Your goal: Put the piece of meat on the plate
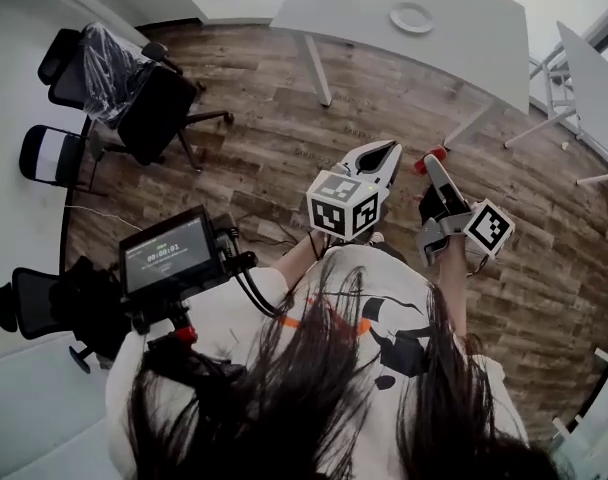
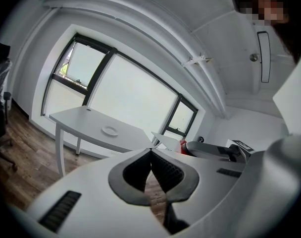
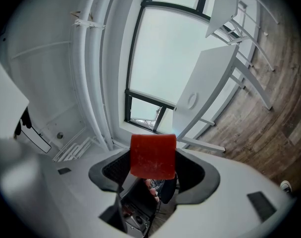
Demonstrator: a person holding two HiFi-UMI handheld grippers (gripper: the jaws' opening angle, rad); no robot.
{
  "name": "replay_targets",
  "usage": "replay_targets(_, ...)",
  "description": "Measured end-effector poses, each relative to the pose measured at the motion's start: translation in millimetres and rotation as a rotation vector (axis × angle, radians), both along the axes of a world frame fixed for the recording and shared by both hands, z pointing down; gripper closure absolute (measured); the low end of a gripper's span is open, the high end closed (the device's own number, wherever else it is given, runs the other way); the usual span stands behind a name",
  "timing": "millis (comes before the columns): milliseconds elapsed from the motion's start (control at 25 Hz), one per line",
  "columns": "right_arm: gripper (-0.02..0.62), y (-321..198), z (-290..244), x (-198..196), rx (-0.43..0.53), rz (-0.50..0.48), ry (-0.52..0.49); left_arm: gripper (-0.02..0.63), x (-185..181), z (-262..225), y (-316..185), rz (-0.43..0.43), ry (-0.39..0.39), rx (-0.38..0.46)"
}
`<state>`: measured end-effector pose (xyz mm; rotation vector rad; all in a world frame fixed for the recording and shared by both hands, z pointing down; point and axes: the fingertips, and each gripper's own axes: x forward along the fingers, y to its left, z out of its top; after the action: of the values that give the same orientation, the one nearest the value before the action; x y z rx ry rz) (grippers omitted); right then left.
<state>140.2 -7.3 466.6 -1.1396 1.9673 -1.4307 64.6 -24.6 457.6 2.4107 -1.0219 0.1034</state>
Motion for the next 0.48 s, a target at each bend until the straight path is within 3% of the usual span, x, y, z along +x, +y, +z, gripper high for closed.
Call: replay_targets(480,0.316,-13.4,-1.3,-8.1,0.011,-0.067,0.020,0.601,-6.1,3.2,-2.8,-0.042,-0.017,-0.023)
